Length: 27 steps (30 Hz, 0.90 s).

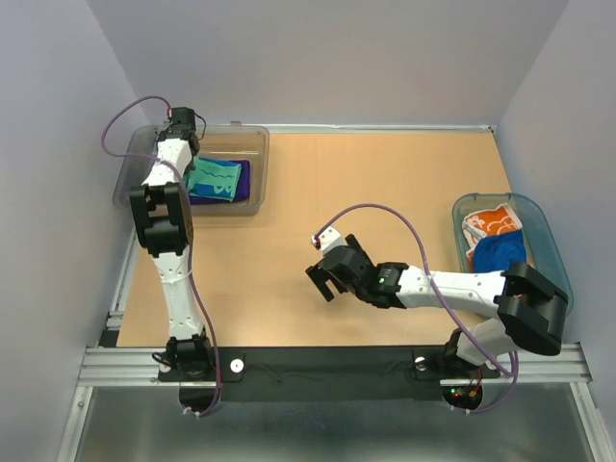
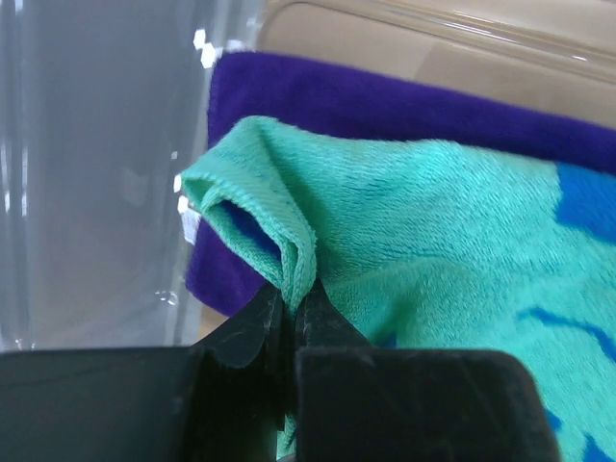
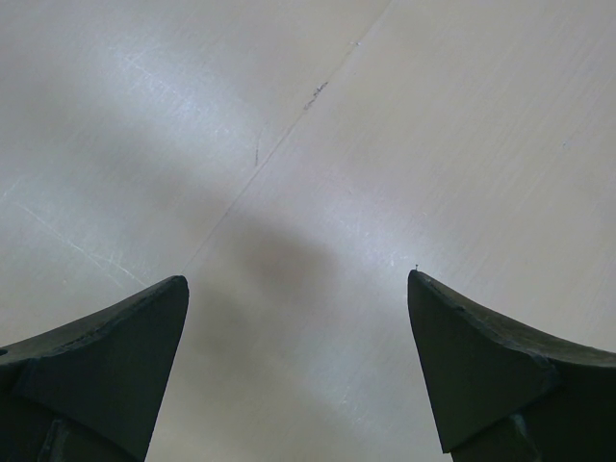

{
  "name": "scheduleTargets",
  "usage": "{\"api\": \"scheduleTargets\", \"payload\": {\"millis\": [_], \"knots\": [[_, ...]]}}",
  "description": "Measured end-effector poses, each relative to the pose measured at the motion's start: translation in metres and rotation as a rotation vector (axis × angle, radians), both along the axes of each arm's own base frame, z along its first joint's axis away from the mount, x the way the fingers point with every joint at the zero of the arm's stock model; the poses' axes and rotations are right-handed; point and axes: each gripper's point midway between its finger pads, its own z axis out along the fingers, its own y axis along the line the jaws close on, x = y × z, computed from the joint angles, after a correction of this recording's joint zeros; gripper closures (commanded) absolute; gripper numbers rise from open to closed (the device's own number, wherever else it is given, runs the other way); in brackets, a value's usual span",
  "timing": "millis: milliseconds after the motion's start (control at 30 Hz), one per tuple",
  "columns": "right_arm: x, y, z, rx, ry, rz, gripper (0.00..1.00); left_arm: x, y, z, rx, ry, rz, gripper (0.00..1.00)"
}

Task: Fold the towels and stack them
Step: Neatly place the folded towel into the bin

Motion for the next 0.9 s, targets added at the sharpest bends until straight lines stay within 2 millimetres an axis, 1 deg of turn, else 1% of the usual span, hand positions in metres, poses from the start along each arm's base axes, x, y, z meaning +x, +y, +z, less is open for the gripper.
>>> {"api": "scheduleTargets", "payload": {"millis": [133, 233, 400, 500, 533, 567, 633, 667, 733, 767, 900], "knots": [[0.000, 0.000, 0.000, -0.003, 0.001, 0.000, 0.00, -0.002, 0.014, -0.001, 0.007, 0.012, 0.056, 0.96], [0.000, 0.000, 0.000, -0.003, 0.001, 0.000, 0.00, -0.004, 0.016, 0.003, 0.010, 0.017, 0.070, 0.96], [0.000, 0.000, -0.001, -0.003, 0.001, 0.000, 0.00, -0.003, 0.018, 0.013, 0.015, 0.005, 0.094, 0.95], [0.000, 0.000, -0.001, -0.004, 0.002, 0.000, 0.00, -0.006, 0.021, 0.017, 0.029, 0.006, 0.118, 0.89], [0.000, 0.000, -0.001, -0.005, 0.002, 0.000, 0.00, -0.007, 0.024, 0.018, 0.036, 0.009, 0.130, 0.77], [0.000, 0.000, -0.002, -0.007, 0.003, 0.000, 0.00, -0.008, 0.026, 0.018, 0.041, 0.012, 0.139, 0.72], [0.000, 0.000, -0.003, -0.009, 0.004, 0.000, 0.00, -0.011, 0.032, 0.016, 0.051, 0.021, 0.165, 0.57], [0.000, 0.000, -0.003, -0.009, 0.004, 0.000, 0.00, -0.013, 0.037, 0.013, 0.060, 0.026, 0.183, 0.43], [0.000, -0.001, -0.003, -0.010, 0.003, 0.001, 0.00, -0.017, 0.044, 0.009, 0.069, 0.035, 0.210, 0.36], [0.000, -0.001, -0.003, -0.012, 0.003, 0.002, 0.00, -0.019, 0.049, 0.006, 0.076, 0.044, 0.222, 0.30], [0.000, -0.001, -0.002, -0.013, 0.000, -0.001, 0.00, -0.024, 0.062, 0.002, 0.086, 0.053, 0.256, 0.23]]}}
